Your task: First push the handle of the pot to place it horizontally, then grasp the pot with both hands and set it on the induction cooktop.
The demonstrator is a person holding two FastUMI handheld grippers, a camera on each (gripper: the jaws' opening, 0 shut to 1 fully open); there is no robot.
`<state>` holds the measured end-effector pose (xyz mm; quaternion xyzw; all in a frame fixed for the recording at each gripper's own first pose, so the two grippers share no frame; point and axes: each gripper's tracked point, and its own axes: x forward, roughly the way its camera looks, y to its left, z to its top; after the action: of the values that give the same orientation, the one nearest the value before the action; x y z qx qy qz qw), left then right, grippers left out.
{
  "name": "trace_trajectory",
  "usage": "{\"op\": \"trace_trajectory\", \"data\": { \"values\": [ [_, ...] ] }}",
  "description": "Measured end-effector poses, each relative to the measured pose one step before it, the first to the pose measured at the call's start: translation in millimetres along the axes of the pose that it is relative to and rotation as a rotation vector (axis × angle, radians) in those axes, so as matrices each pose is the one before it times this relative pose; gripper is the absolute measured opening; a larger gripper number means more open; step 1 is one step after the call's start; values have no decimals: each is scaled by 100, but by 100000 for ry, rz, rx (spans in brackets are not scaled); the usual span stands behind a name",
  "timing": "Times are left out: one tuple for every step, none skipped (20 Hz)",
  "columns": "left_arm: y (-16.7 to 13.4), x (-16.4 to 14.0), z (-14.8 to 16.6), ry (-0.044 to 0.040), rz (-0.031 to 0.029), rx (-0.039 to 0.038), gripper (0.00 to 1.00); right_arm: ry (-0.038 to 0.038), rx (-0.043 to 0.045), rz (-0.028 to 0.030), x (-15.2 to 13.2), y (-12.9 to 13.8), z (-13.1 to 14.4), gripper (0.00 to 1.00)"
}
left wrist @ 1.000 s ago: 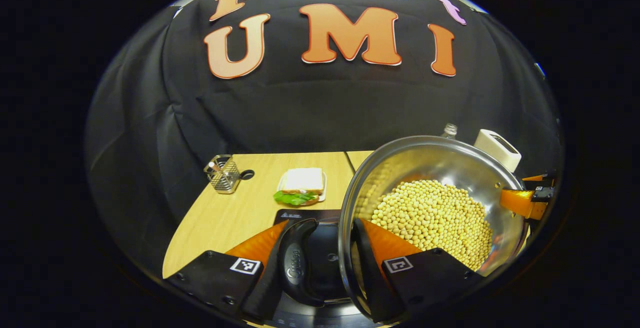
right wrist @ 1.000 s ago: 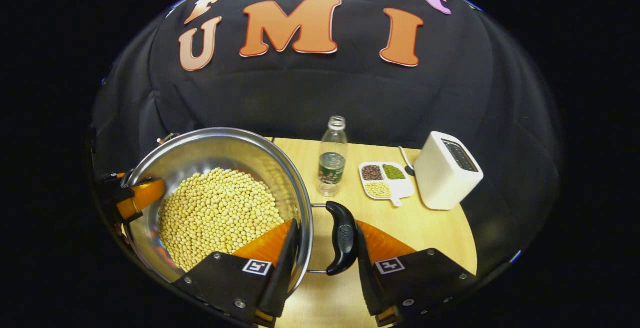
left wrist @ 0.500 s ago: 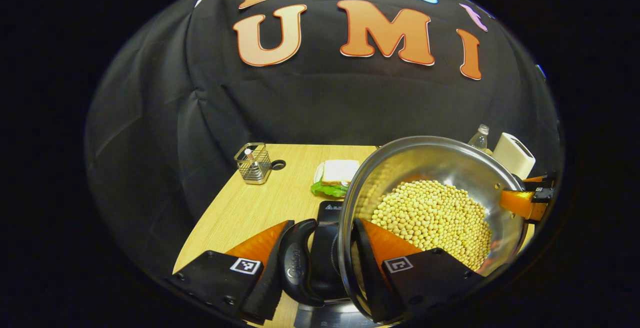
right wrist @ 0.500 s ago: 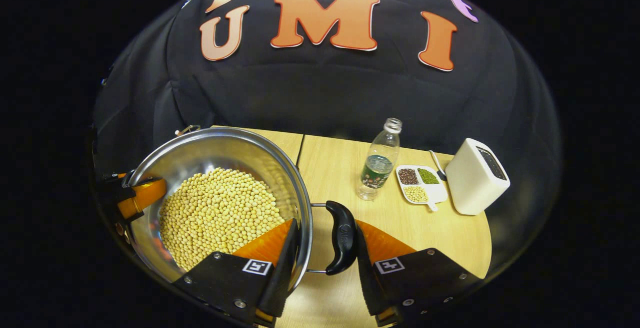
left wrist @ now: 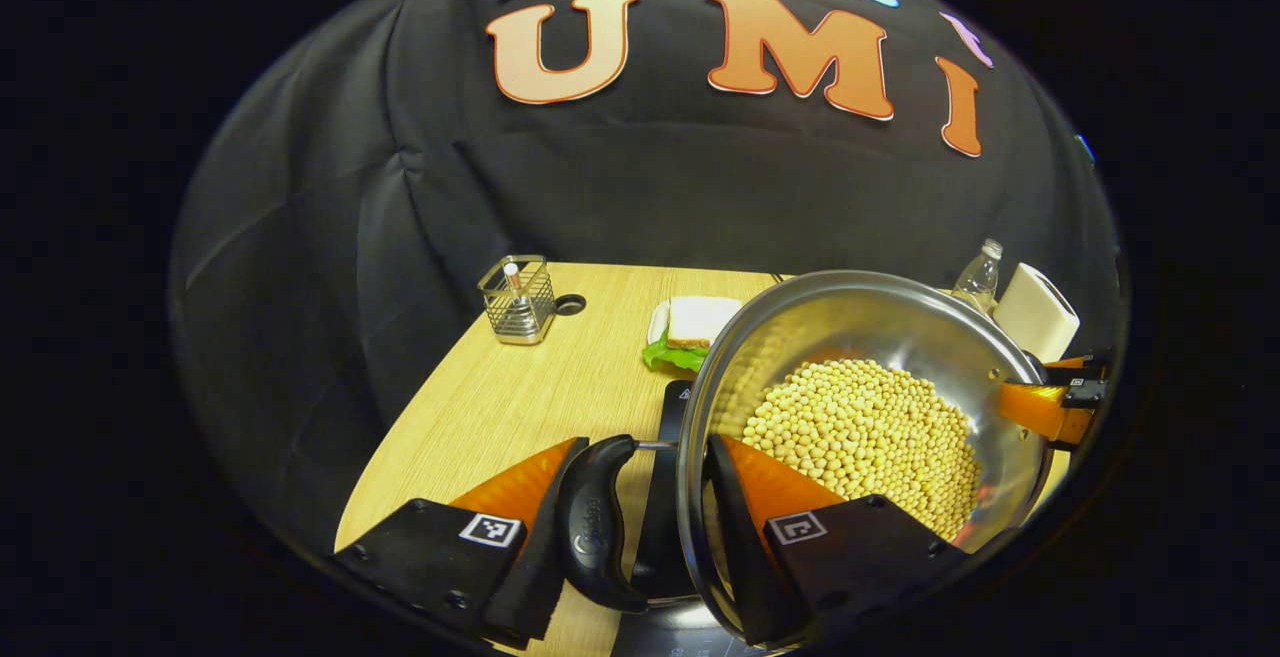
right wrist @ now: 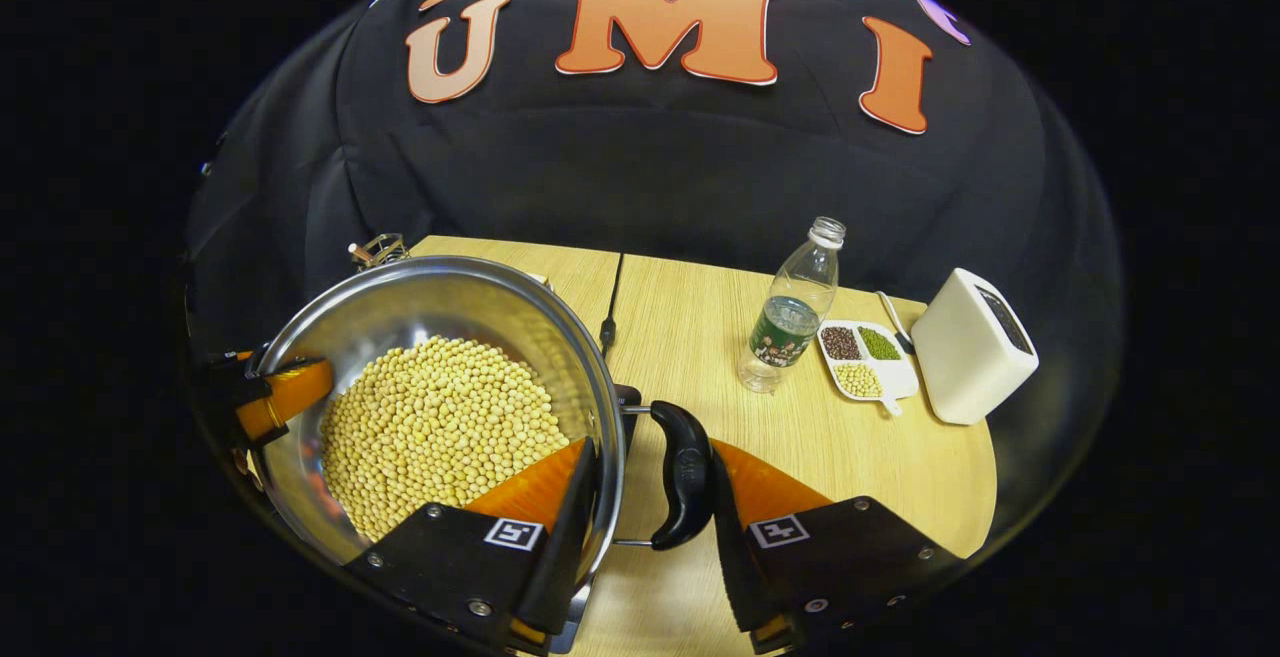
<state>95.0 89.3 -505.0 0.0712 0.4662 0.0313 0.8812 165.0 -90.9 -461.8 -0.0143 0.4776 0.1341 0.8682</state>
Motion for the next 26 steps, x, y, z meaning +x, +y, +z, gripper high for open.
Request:
{"op": "trace_trajectory", "data": {
  "values": [
    [-78, 433, -194, 999, 26, 119, 75, 1301, -320, 371, -200, -273, -34, 61],
    [-115, 363, -106, 1013, -45, -273, 75, 1291, 191, -43, -130, -682, 248, 61],
    [-267, 462, -160, 1103, -219, -112, 75, 636, -9, -161, -210, -305, 474, 61],
    [-194, 397, 174, 713, -110, -315, 76, 551, 80, -226, 63, -180, 333, 61],
    [-45, 157, 80, 685, -85, -337, 76, 519, 23, -63, -46, -92, 273, 61],
    [22, 50, -113, 706, -41, -368, 76, 688, -331, -37, 65, 198, -116, 61],
    [-7, 47, -155, 1012, -33, 383, 76, 949, -342, 75, -287, -121, 53, 61],
    [-68, 109, 218, 708, 121, 472, 76, 901, -62, 69, 34, -28, -21, 61],
    [-135, 180, -165, 258, 150, 104, 76, 884, 144, 11, -110, -103, 103, 61],
    [-60, 118, 3, 167, 14, 37, 75, 318, 183, -8, 53, -55, -74, 61],
    [-122, -21, -143, 425, 9, -4, 76, 306, 136, -18, -17, -63, -75, 61],
    [1, -12, -44, 417, -77, -79, 72, 148, -59, -107, -116, -112, -31, 61],
    [-23, 43, -12, 587, 20, -223, 75, 136, -470, -191, -245, -86, 142, 61],
    [41, -79, 107, 244, -14, -125, 76, 205, -356, -155, -86, -55, -34, 61],
    [-28, -48, -3, 322, 68, -460, 76, 267, -195, -32, -115, 32, 136, 61],
    [15, -79, -57, 407, -72, -261, 76, -21, -220, 122, 66, 130, 228, 61],
    [-59, -74, 107, -143, -399, -641, 75, -400, 396, -352, -135, -229, 27, 61],
    [68, 42, -106, 388, -386, -181, 75, -364, -375, 86, 122, 73, -229, 61],
    [-11, 141, -39, -421, -792, -697, 78, -104, -1008, 425, -150, 16, -74, 61],
    [-61, 138, -116, 406, -798, -536, 75, -653, -400, 582, 326, 148, -32, 61],
    [-110, -28, -376, 619, -694, -433, 72, -225, -412, 1148, 125, 139, -113, 62],
    [-21, -68, 195, -856, -746, 1170, 76, 464, 622, 1554, -4, 107, -368, 65],
    [88, 245, -338, 624, -1005, 1122, 78, 35, -386, 2152, -260, -337, -36, 66],
    [-88, -97, 32, 130, -1288, 133, 75, -16, 225, 2004, -345, -92, -39, 67],
    [150, -9, 337, -696, 325, 1142, 78, -644, 408, 1968, -643, -139, 249, 68],
    [474, 28, 754, -2444, 1986, 1915, 81, -1879, -638, 124, -814, -560, 645, 70]
  ]
}}
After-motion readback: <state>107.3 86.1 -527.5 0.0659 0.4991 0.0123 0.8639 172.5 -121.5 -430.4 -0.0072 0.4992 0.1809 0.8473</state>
